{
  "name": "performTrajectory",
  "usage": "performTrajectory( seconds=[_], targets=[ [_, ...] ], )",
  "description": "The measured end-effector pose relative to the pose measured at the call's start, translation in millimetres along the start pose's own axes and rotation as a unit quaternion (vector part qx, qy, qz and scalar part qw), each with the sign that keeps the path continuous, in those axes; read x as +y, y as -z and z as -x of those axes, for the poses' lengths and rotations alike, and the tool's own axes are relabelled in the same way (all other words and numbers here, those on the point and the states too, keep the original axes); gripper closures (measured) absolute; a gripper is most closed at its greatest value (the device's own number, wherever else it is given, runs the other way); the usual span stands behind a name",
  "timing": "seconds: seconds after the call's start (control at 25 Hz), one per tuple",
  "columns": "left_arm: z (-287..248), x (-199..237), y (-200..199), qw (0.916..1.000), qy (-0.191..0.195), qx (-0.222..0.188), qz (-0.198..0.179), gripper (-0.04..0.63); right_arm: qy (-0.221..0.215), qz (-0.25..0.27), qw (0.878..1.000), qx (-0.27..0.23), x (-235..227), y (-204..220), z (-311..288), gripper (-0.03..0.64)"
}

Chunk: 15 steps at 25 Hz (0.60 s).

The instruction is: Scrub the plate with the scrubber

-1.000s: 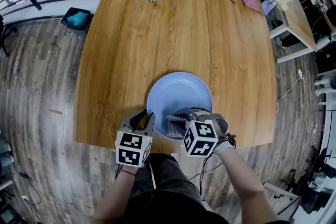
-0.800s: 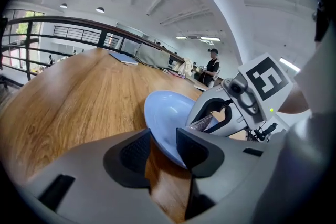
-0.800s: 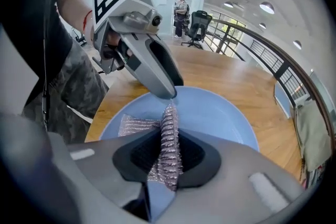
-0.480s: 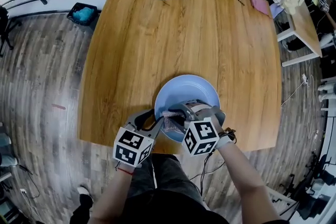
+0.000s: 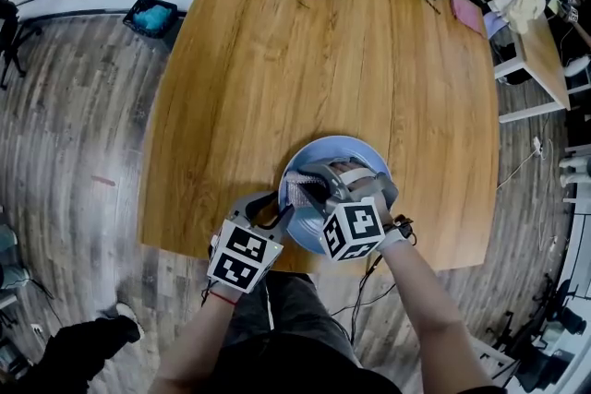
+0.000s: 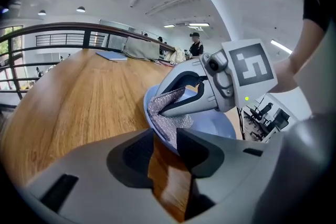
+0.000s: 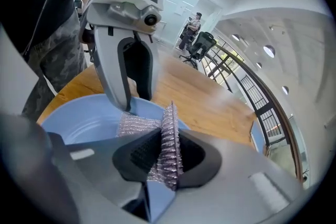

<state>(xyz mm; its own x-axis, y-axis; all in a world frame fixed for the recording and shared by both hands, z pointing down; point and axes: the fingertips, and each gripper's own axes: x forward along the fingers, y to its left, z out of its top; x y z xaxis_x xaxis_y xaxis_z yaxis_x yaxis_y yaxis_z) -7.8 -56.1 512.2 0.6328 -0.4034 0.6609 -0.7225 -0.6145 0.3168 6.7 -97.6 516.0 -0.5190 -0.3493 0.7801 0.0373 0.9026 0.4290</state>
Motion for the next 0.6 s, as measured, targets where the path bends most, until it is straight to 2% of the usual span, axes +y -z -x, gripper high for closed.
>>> performTrajectory(
  seconds=[0.32,0.6],
  targets=[
    [-0.2,-1.8,1.1,0.9999,-0.013,0.008,-0.002,0.466,0.078,-0.047,0.994,0.060,-36.7,37.2,2.9,0.535],
    [0.2,-1.8,2.6,0.9998,-0.017,0.012,-0.004,0.466,0.111,-0.075,0.984,0.118,-53.3,83.0,18.5,0.535]
  ],
)
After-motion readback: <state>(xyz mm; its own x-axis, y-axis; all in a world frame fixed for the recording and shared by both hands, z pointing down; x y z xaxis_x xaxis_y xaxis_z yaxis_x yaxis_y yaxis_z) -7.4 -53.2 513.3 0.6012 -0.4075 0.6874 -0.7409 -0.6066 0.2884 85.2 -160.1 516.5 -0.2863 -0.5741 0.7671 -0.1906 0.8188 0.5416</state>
